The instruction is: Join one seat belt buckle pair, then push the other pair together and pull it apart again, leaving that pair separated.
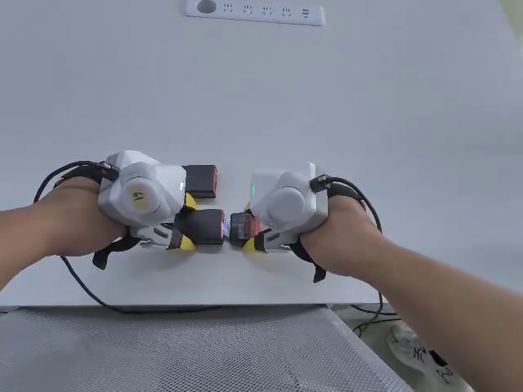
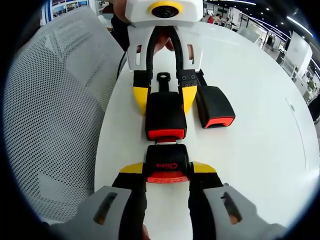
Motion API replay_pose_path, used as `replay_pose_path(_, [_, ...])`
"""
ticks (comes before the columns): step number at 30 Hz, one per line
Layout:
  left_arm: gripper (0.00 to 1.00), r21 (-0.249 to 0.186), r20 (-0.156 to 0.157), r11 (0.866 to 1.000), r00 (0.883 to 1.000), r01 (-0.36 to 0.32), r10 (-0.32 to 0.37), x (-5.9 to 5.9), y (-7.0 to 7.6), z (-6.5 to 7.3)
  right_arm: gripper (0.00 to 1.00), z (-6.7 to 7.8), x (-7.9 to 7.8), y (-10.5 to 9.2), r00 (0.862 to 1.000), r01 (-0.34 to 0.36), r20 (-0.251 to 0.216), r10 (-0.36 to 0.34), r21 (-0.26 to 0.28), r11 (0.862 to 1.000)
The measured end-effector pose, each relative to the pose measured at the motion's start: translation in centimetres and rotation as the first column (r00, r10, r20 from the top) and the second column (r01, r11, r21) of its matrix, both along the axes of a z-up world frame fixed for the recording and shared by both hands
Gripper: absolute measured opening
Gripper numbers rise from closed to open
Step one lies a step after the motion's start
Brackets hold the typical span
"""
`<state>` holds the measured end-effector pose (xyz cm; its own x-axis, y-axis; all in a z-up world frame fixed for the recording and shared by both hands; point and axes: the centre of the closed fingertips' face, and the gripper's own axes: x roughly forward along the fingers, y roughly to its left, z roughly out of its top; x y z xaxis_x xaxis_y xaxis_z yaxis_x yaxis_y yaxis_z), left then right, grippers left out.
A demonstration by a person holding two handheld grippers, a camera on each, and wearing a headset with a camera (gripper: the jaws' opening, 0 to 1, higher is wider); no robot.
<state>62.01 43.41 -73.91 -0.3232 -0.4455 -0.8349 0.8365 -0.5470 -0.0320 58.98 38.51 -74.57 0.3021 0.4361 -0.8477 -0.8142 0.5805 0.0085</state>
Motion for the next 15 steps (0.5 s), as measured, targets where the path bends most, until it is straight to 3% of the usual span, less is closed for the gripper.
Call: replay_pose_path(15, [0.32, 0.005, 0.007, 1.000, 1.000, -0.016, 0.016, -0.03, 0.00, -0.04, 0.30, 0.06, 0.04, -0.02, 1.000, -0.008, 0.000, 0.008, 0.001, 1.000])
